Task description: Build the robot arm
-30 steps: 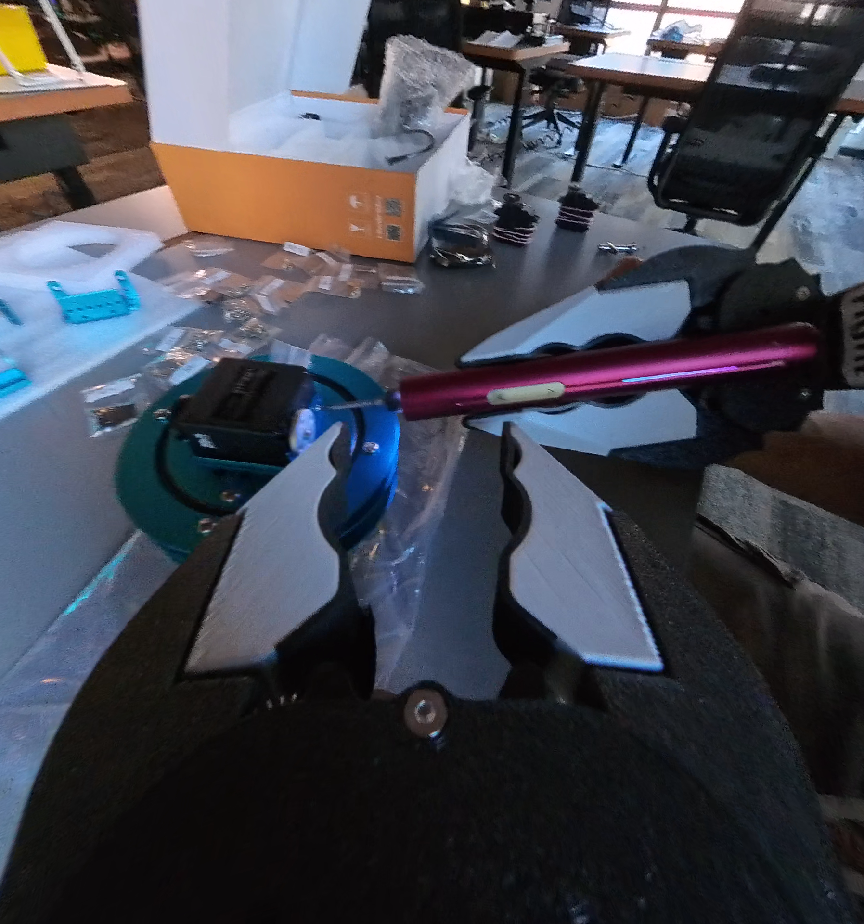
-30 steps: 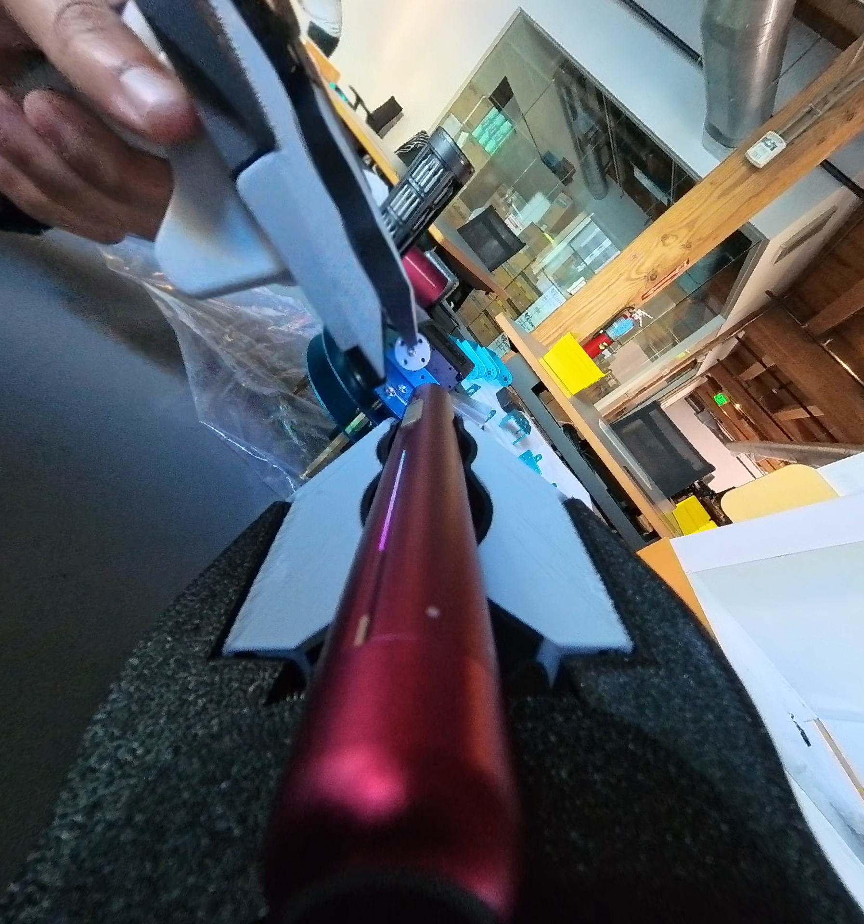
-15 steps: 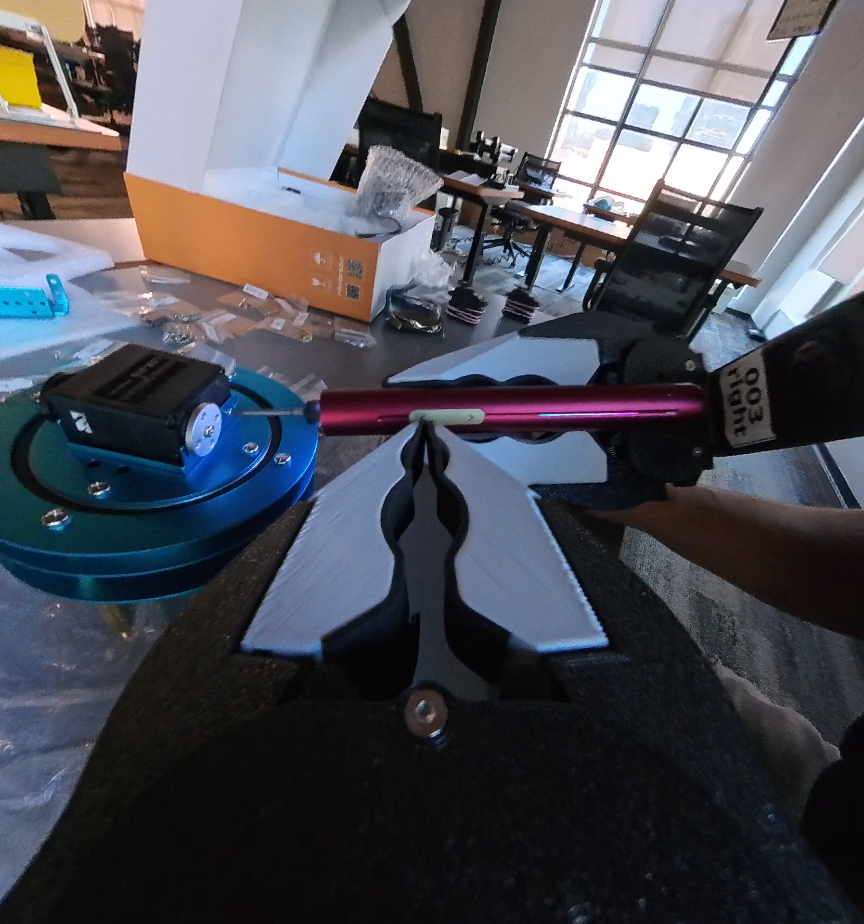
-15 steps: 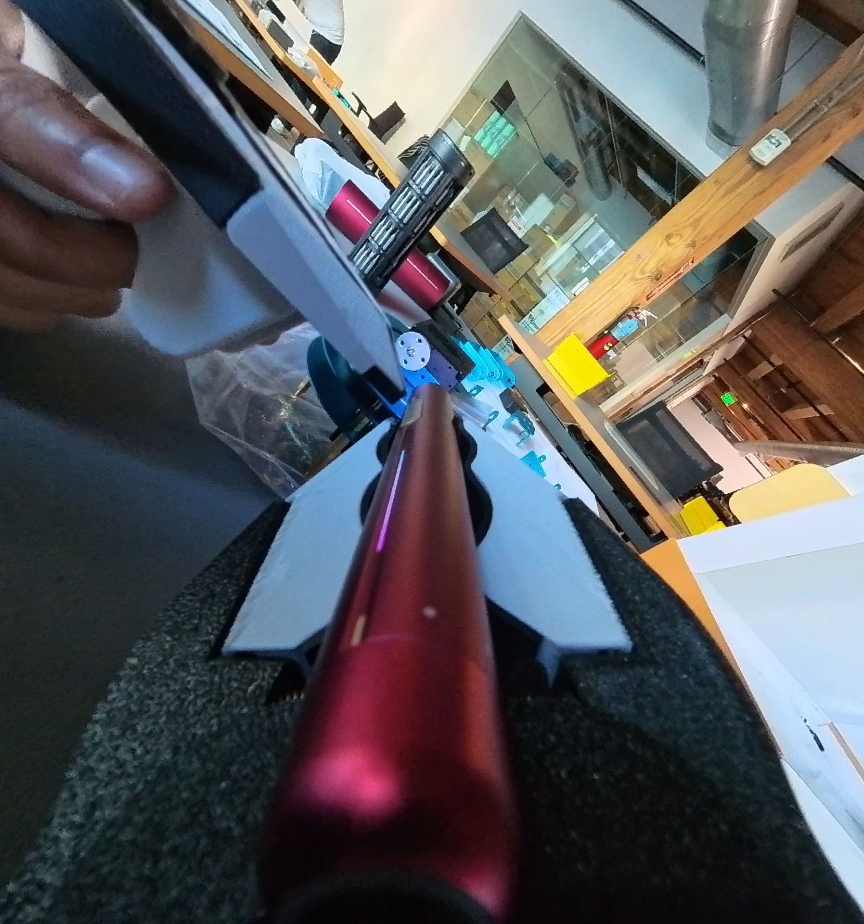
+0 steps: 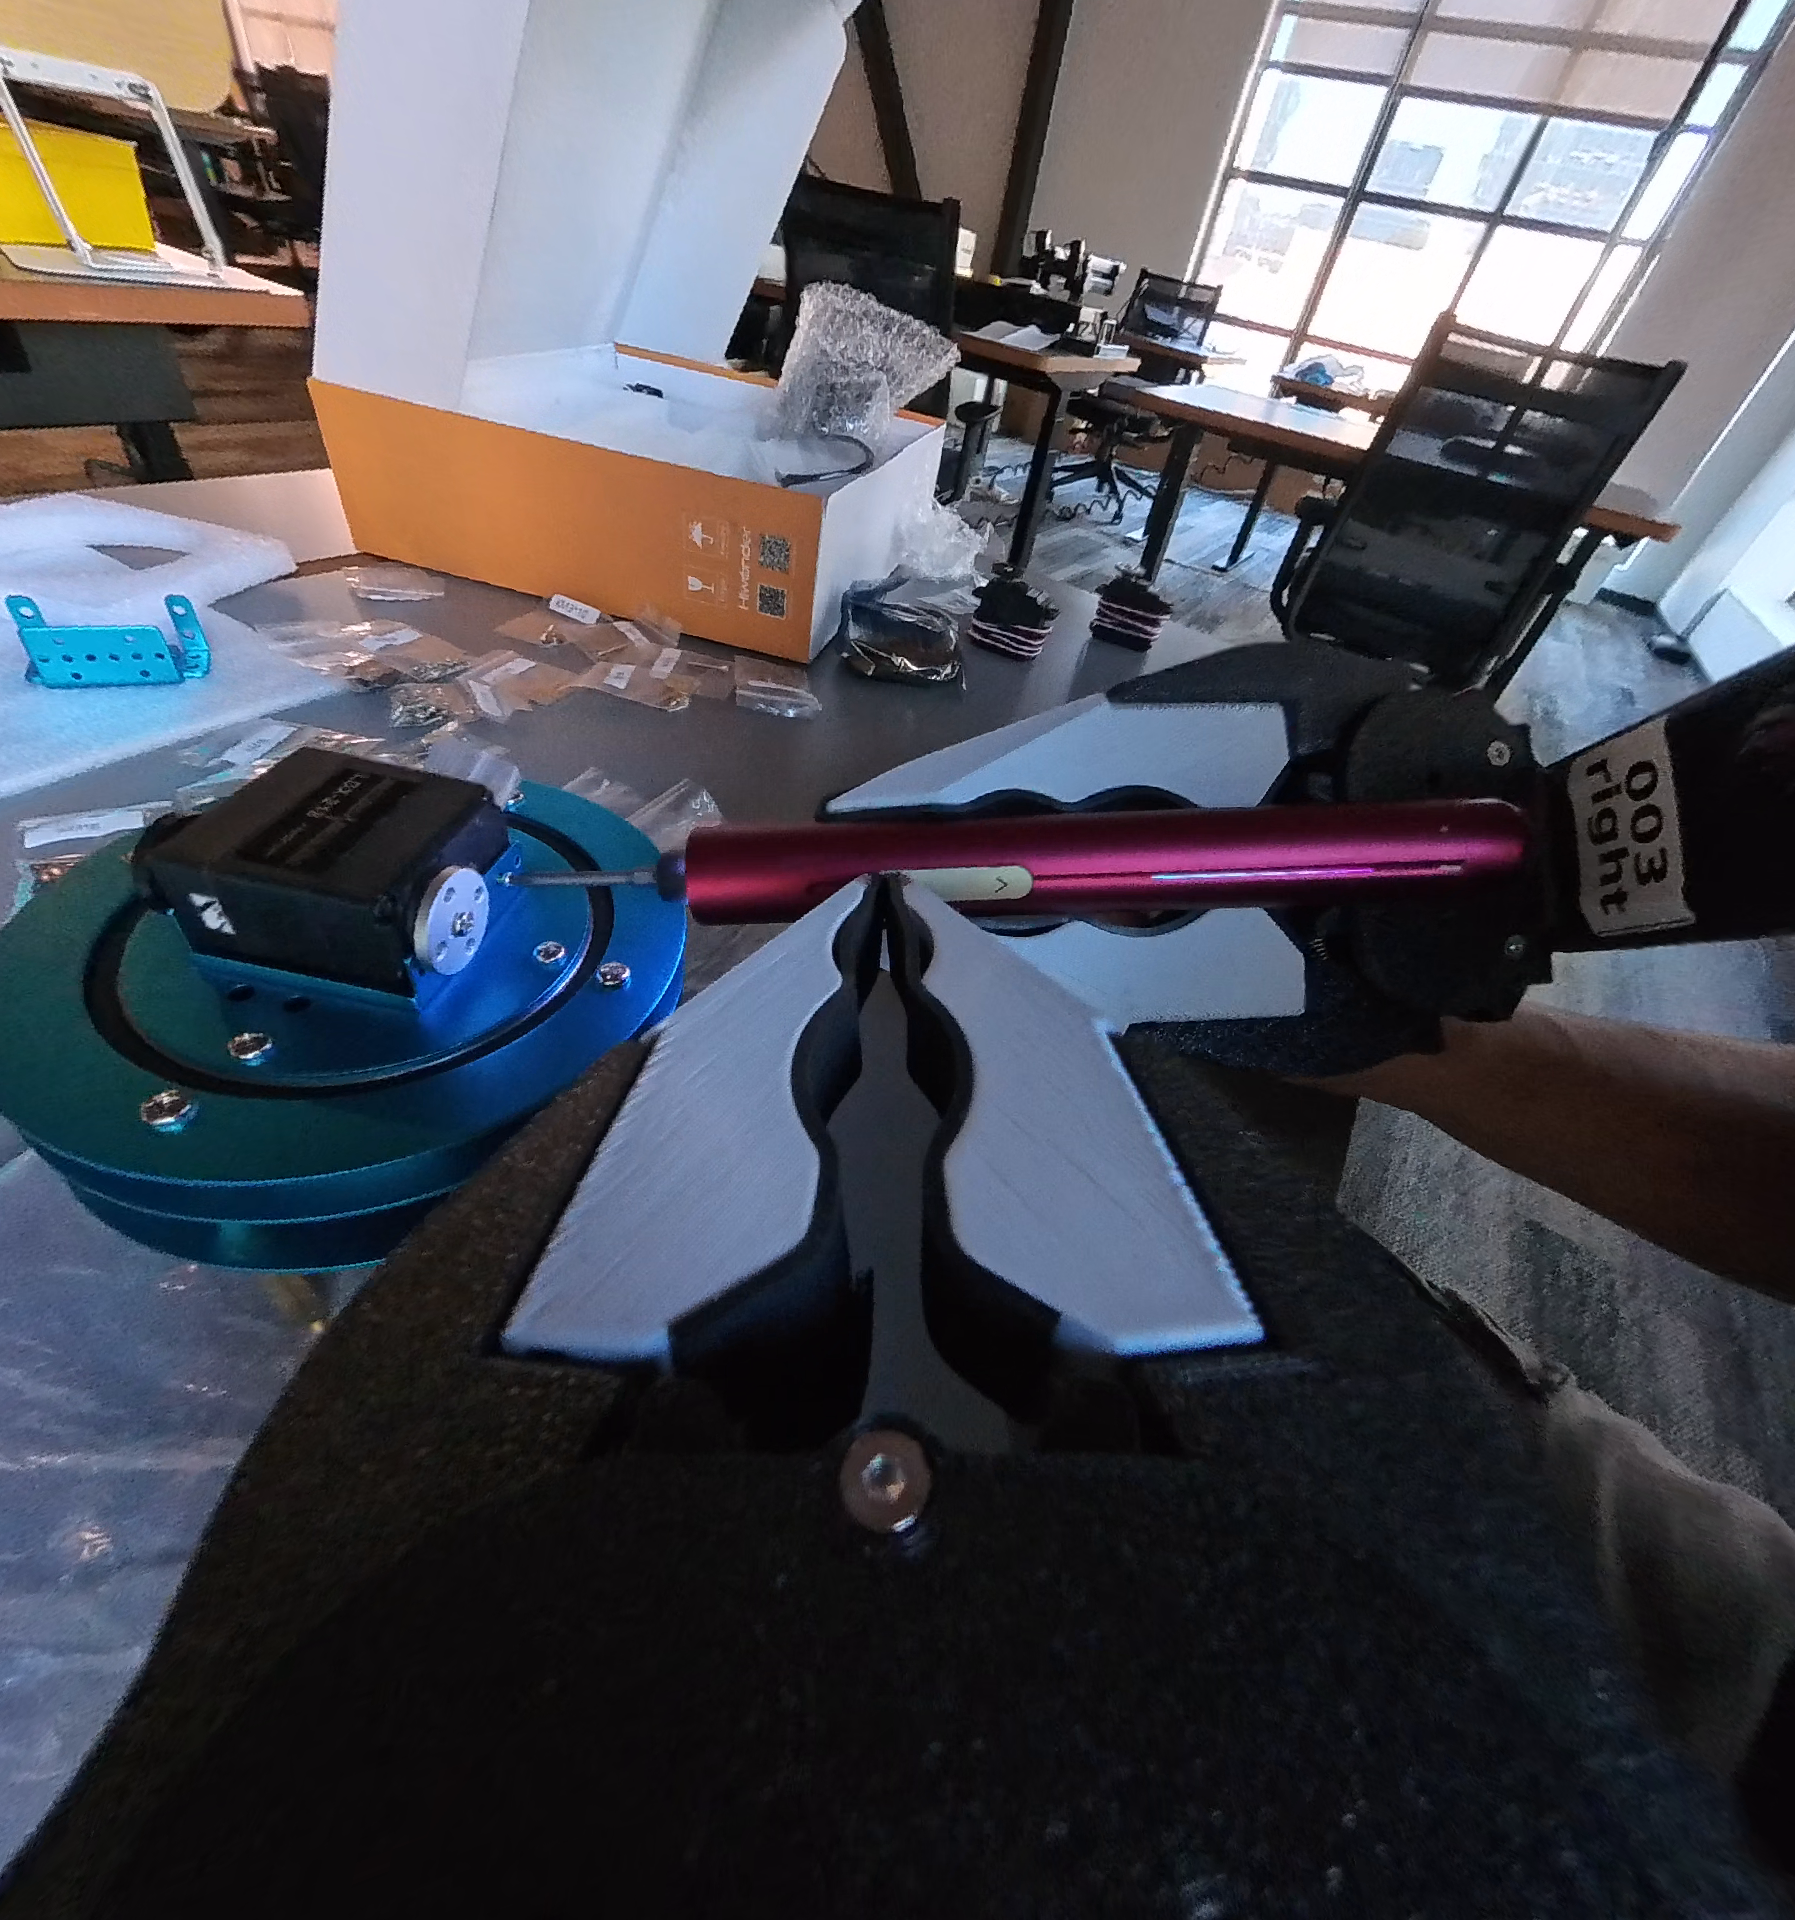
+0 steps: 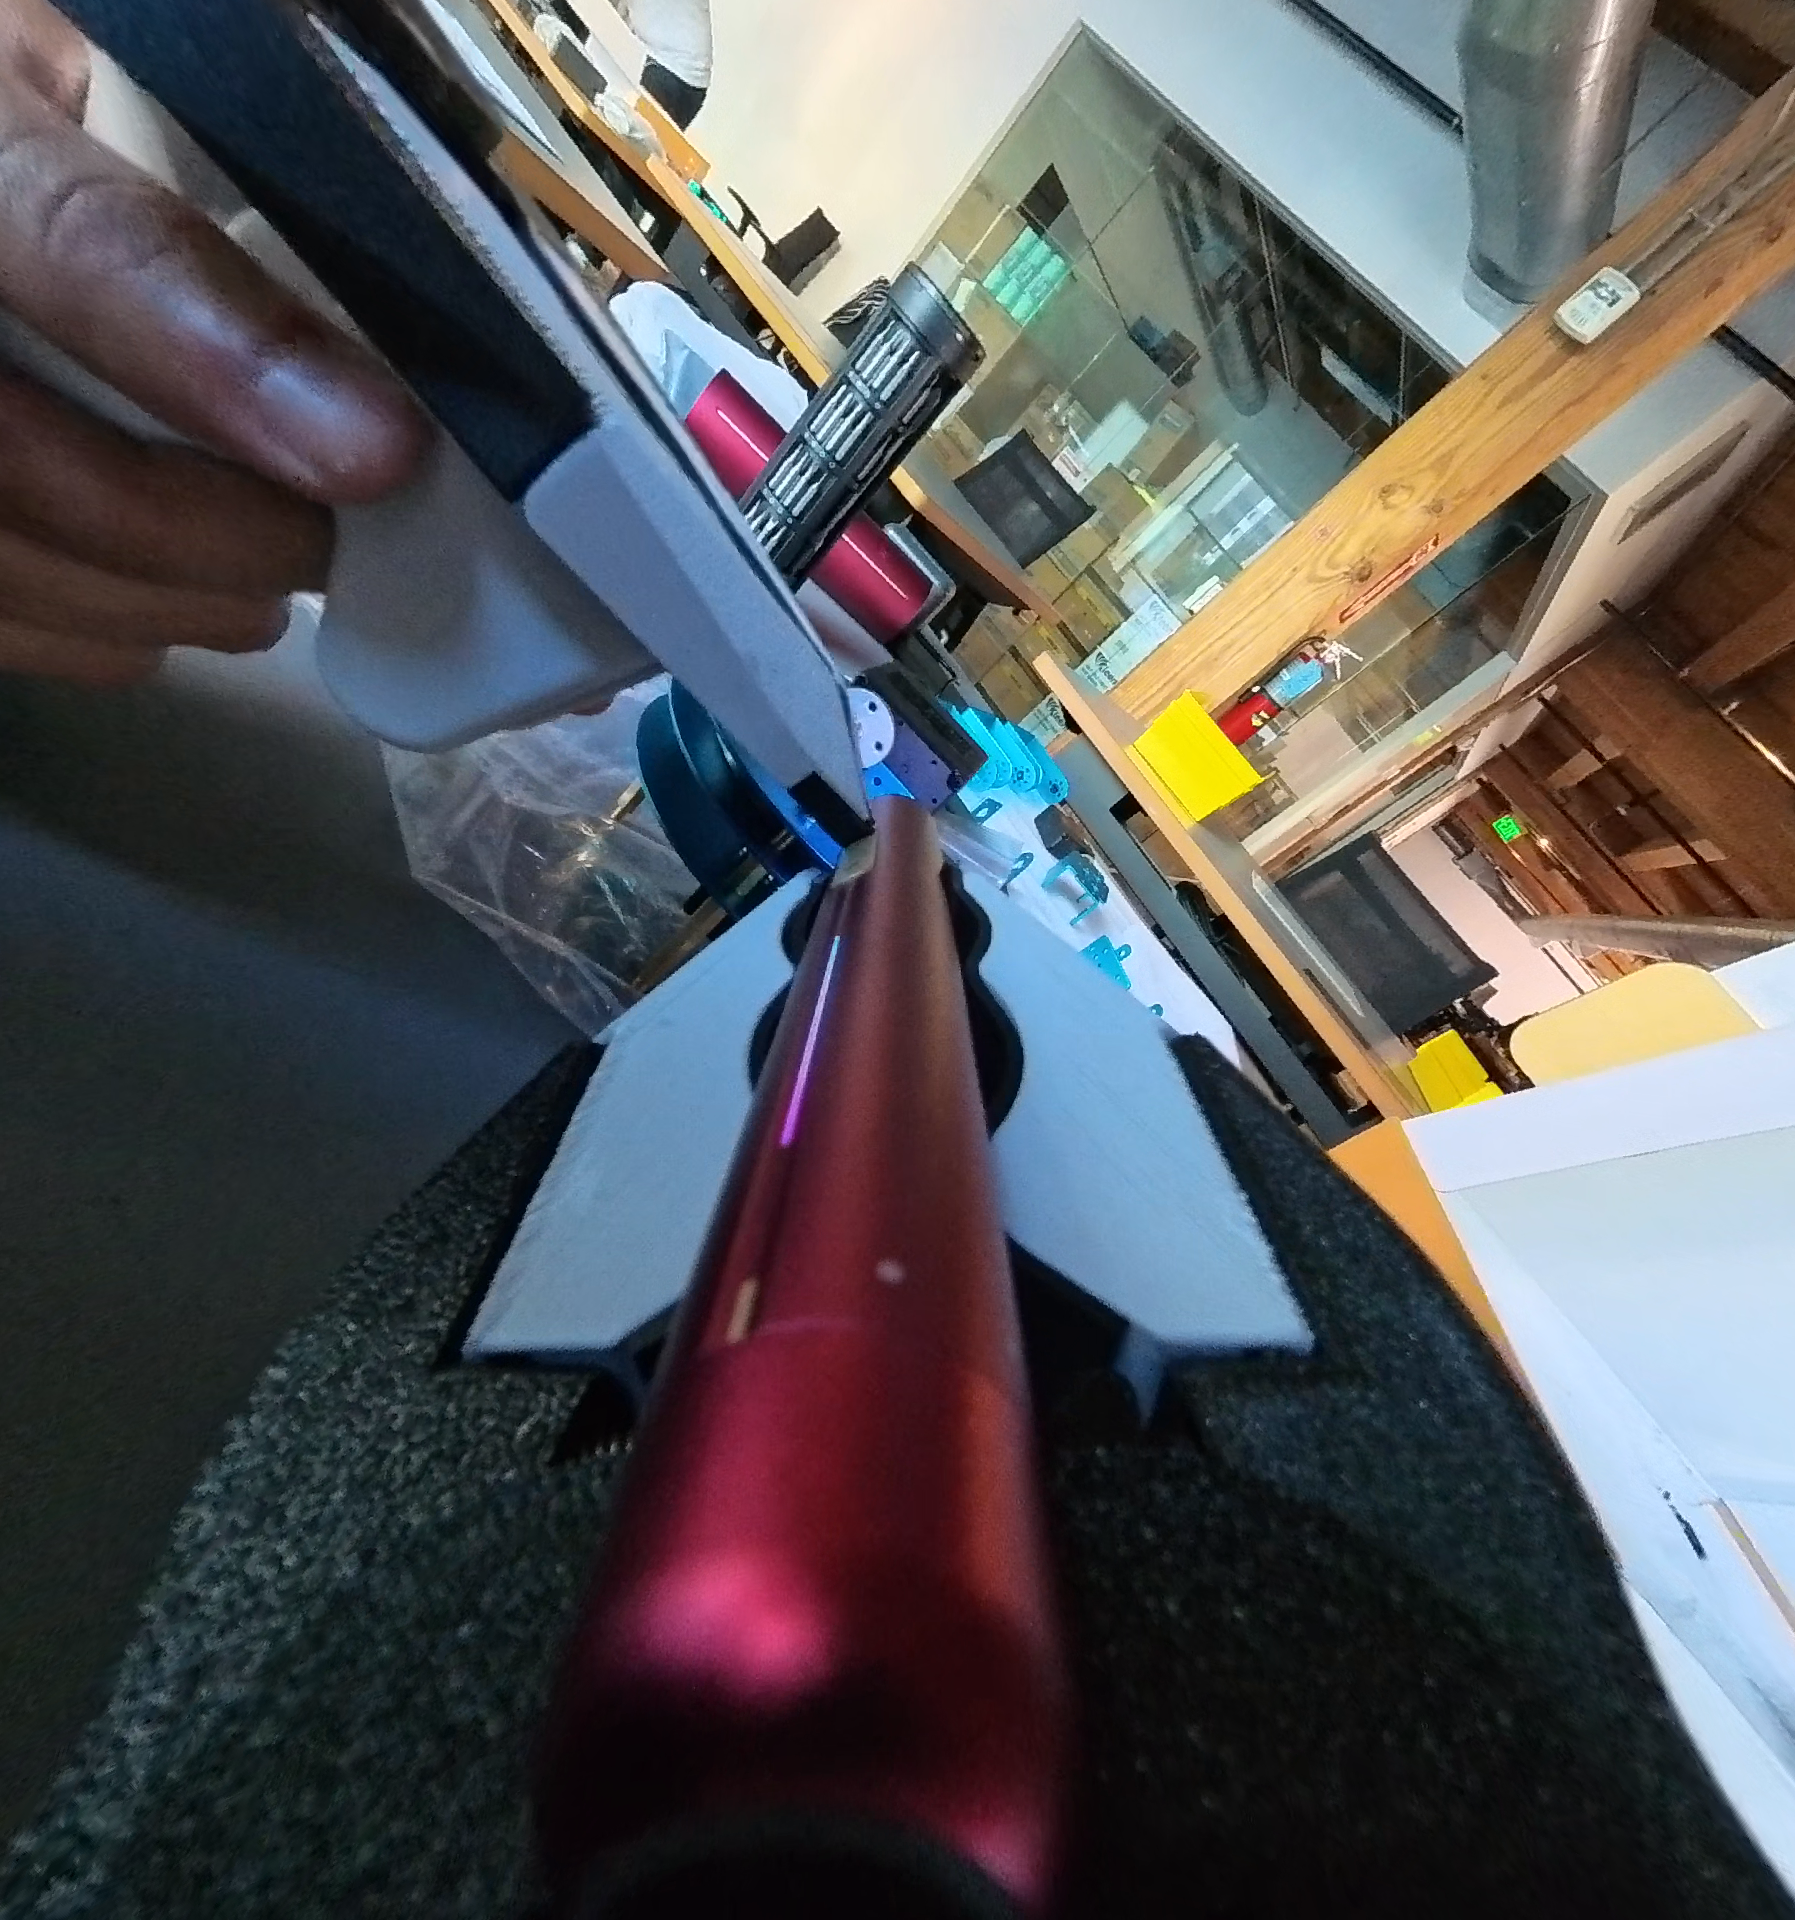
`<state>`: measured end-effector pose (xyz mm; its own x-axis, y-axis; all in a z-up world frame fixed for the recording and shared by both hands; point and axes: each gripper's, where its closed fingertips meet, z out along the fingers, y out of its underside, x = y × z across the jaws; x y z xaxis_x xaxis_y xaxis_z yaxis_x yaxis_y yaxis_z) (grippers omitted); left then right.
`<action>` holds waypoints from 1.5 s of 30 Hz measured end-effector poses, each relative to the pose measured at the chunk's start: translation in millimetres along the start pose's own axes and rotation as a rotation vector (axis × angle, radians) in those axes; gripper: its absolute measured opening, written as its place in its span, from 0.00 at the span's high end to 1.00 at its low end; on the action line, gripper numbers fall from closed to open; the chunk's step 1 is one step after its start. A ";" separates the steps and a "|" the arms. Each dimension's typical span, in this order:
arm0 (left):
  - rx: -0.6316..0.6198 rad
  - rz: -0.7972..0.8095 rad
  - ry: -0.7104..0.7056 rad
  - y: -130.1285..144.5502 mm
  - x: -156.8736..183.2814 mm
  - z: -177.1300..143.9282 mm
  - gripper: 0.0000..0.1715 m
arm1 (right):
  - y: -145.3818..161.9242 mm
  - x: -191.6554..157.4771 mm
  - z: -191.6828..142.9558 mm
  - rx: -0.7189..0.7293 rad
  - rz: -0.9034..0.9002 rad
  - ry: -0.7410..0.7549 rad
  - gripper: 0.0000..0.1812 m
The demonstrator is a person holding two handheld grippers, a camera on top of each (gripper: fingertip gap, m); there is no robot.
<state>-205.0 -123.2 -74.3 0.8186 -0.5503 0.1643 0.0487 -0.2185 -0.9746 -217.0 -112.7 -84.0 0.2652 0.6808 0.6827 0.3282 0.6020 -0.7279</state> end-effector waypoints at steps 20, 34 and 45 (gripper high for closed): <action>0.008 -0.024 -0.005 -3.0 -8.0 8.2 1.00 | 4.0 5.0 4.2 -0.006 0.024 -0.003 0.88; -0.498 0.246 0.062 -17.9 -110.5 1.9 0.52 | 3.4 4.4 8.5 -0.001 -0.033 0.004 0.88; -0.589 0.161 0.177 2.5 -84.4 11.7 0.36 | 4.8 5.5 11.8 0.000 -0.050 0.009 0.88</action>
<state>-267.2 -67.8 -92.4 0.6801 -0.7270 0.0944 -0.4314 -0.5010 -0.7503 -224.7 -101.1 -84.5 0.2566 0.6462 0.7187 0.3415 0.6350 -0.6929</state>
